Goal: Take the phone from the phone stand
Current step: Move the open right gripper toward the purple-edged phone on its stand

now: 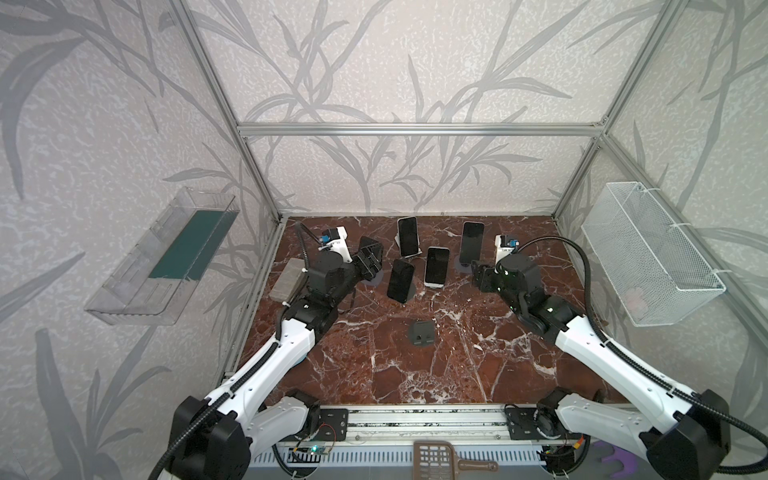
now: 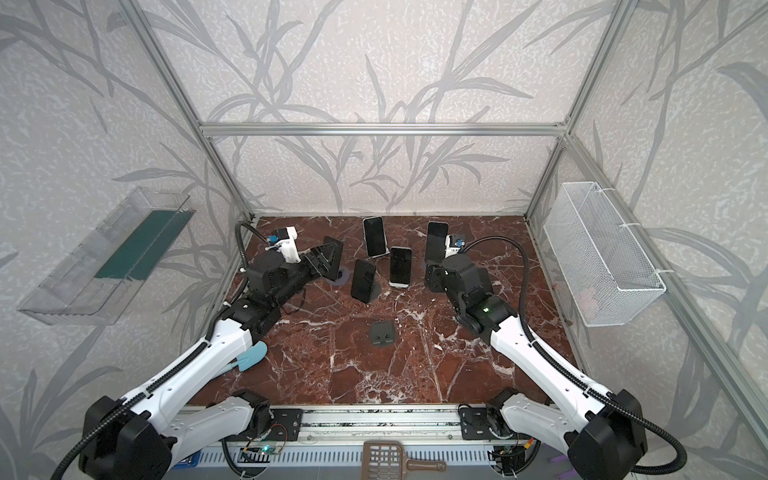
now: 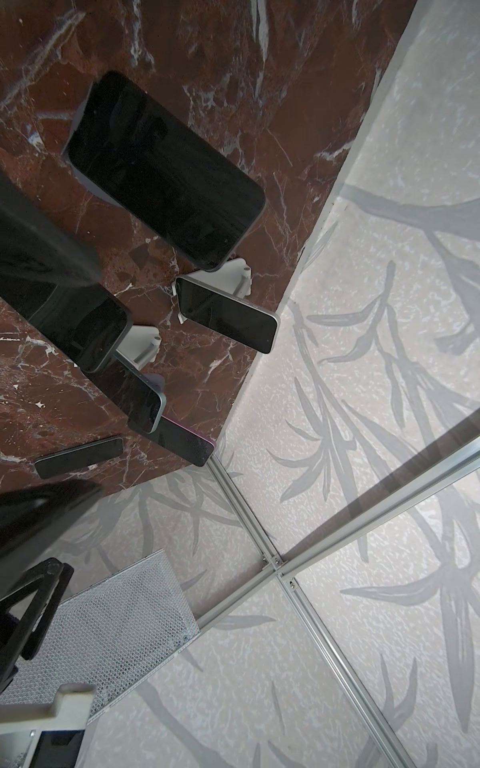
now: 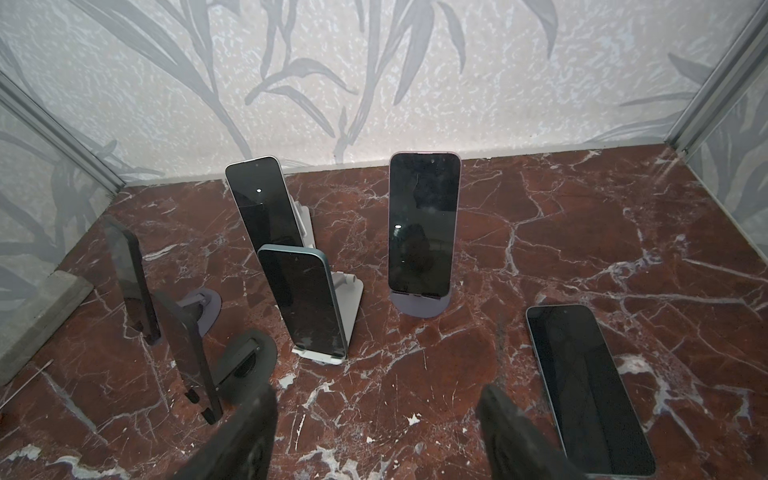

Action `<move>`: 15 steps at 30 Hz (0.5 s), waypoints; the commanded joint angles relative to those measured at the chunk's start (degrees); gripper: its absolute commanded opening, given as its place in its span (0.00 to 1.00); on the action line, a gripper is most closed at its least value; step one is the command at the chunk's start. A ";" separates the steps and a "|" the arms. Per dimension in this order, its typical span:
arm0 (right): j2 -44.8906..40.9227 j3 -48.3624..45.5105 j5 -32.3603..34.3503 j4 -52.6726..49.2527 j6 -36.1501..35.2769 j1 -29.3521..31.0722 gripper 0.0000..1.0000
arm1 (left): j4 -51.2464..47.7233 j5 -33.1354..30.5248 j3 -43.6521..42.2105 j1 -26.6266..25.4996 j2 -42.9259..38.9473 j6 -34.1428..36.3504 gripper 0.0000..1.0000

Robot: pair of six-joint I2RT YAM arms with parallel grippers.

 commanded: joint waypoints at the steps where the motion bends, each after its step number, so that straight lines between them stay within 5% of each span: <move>1: 3.82 4.36 2.04 -1.28 -4.18 -0.04 0.78 | 1.15 0.43 0.16 0.29 -0.47 -0.91 0.74; 8: 12.43 7.86 12.05 7.42 -6.74 -0.02 0.90 | 1.68 1.80 0.20 0.30 0.78 -1.84 0.74; 15: 25.31 21.41 12.76 3.78 -8.02 -2.86 0.96 | 2.86 4.98 0.60 0.36 1.64 -2.33 0.74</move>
